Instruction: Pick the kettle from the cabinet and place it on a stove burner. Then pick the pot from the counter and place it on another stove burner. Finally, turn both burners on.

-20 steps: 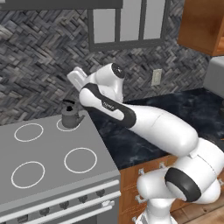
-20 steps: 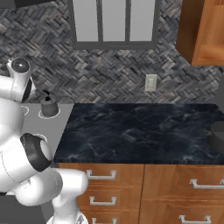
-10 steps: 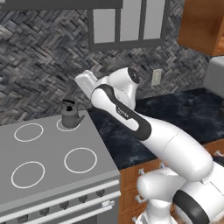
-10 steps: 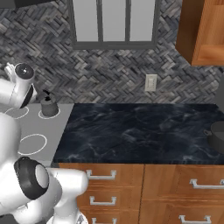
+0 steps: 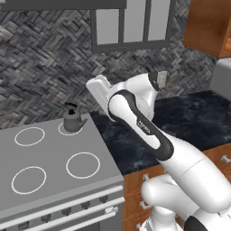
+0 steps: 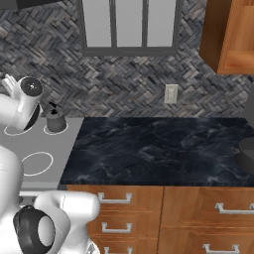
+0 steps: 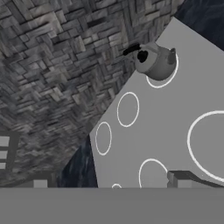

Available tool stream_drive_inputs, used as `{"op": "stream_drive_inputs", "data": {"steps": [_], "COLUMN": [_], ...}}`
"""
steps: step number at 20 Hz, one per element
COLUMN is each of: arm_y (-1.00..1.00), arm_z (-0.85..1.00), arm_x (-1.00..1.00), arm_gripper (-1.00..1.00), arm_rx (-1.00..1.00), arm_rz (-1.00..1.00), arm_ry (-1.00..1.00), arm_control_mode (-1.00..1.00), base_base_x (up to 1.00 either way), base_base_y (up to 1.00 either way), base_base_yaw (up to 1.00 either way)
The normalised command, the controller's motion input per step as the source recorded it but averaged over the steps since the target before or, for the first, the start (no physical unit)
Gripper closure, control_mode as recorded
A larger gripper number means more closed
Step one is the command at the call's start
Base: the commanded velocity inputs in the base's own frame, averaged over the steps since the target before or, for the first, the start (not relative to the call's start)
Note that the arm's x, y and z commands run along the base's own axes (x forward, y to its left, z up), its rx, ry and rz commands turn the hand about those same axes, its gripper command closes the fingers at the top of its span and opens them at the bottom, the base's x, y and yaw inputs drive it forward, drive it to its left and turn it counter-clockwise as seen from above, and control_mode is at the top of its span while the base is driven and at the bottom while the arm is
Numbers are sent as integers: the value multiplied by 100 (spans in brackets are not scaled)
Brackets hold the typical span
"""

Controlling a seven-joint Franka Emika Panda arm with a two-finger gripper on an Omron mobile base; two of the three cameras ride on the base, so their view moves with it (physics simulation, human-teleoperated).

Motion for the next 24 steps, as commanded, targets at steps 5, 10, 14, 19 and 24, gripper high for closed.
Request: {"op": "stream_drive_inputs", "data": {"steps": [5,10,14,19,24], "arm_y": [-26,-28,-40,-44,-43], "arm_z": [30,21,9,-4,-4], "arm_x": [-41,-40,-37,-35,-19], "arm_gripper": [-100,-100,-100,-100,-100], "arm_rx": [0,0,1,6,7], "arm_rz": [5,5,6,6,9], "arm_ry": [-5,-6,-5,-1,0], "arm_control_mode": [-100,-100,-100,-100,-100], "base_base_x": [0,0,0,0,0], "base_base_y": [0,0,0,0,0], "base_base_yaw": [0,0,0,0,0]}}
